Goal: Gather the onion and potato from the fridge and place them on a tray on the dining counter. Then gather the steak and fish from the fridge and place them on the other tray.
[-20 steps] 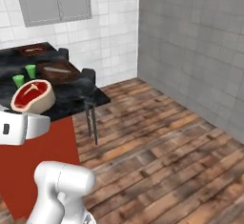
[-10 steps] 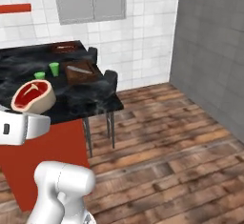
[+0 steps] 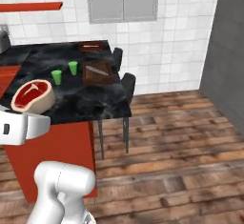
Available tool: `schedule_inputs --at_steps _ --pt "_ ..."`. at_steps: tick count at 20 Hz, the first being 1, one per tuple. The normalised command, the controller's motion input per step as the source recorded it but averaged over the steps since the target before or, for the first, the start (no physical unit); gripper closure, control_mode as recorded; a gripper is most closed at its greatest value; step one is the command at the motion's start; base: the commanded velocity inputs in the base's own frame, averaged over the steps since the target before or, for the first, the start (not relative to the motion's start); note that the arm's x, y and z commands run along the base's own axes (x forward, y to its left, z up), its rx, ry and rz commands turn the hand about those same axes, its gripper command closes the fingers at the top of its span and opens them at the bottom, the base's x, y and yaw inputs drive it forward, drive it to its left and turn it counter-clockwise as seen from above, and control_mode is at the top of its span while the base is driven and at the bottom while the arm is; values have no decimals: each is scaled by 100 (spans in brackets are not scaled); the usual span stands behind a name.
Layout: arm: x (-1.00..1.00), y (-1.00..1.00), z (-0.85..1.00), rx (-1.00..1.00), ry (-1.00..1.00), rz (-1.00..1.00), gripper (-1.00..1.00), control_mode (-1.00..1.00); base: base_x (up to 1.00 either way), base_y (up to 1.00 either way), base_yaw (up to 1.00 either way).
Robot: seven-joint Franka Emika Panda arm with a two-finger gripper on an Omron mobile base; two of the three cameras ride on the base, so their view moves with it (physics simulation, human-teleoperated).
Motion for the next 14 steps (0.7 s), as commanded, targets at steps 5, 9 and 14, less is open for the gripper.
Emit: schedule_inputs --at_steps 5,9,14 --pt "0 0 0 0 0 0 100 100 36 -43 36" --pt "0 0 0 0 0 0 100 100 36 -40 35" --pt "0 0 0 0 0 0 100 100 35 -33 34"
